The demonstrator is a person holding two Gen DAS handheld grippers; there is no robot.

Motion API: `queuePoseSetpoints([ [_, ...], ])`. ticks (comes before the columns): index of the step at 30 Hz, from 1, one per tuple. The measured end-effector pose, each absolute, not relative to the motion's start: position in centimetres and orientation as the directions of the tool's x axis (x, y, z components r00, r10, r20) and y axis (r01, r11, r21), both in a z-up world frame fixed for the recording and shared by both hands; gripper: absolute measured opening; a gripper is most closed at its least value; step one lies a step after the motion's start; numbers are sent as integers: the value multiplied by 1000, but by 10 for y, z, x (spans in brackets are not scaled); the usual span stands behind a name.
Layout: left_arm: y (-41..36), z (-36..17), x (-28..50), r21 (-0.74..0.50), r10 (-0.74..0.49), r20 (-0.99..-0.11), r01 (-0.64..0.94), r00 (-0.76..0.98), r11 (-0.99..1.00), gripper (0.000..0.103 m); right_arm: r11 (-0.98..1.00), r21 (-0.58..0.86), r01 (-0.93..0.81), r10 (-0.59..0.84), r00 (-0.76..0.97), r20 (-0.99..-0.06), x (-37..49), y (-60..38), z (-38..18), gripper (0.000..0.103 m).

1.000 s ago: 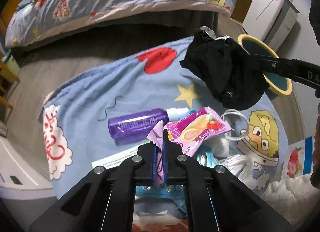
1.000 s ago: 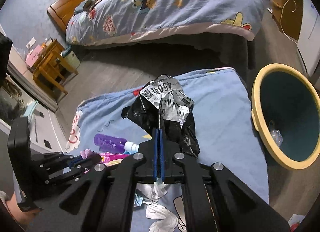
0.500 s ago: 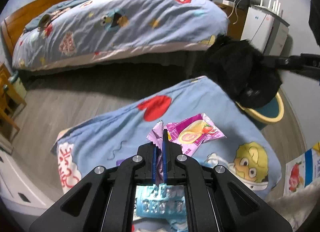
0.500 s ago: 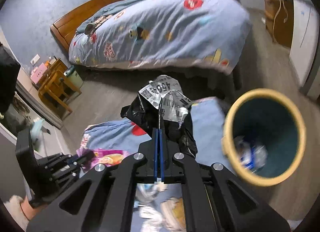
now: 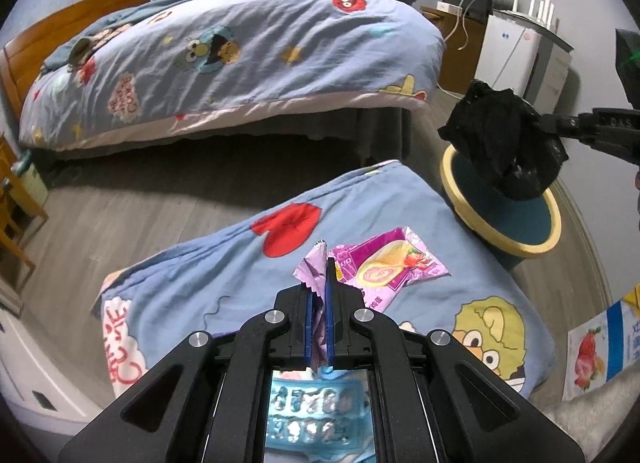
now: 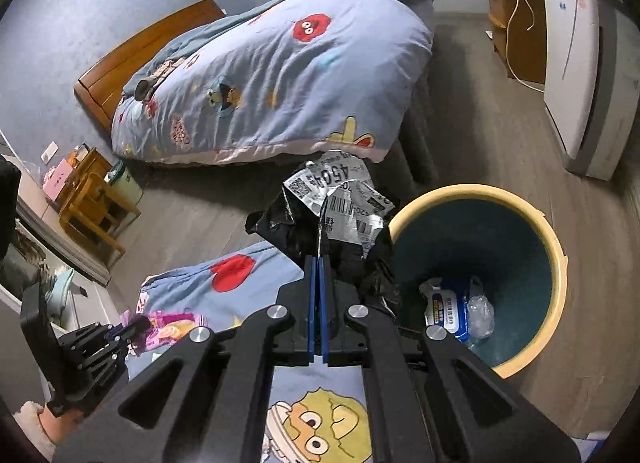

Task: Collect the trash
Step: 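Move both tools over the bin and release the black bag and pink wrapper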

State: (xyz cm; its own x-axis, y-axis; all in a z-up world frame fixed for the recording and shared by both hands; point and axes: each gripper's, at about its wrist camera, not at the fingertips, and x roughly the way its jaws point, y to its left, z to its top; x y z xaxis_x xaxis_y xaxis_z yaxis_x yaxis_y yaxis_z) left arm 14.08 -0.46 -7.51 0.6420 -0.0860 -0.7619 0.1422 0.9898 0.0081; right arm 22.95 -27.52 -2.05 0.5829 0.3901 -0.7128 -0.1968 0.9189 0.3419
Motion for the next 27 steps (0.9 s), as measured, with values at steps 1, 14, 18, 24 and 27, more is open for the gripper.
queuePoseSetpoints([
  [1,-8,-75,141,7,-88,-763,144,640,990,5,920,339,-198,388,585,-712,230,-276,-20,1],
  [14,-93,-70,167,-8,-133,-755,194,642,981,6,954,284,-102,282,636,-719,231,-333,-25,1],
  [18,-130,-72,183,-15,-158,-757,225,634,974,6,956,293,-26,241,640,-730,234,-362,-35,1],
  [24,-178,-74,210,-30,-194,-763,266,617,963,6,949,309,64,199,637,-745,238,-393,-50,1],
  [27,-195,-81,223,-32,-195,-774,271,602,962,6,944,315,102,184,630,-755,240,-404,-59,1],
])
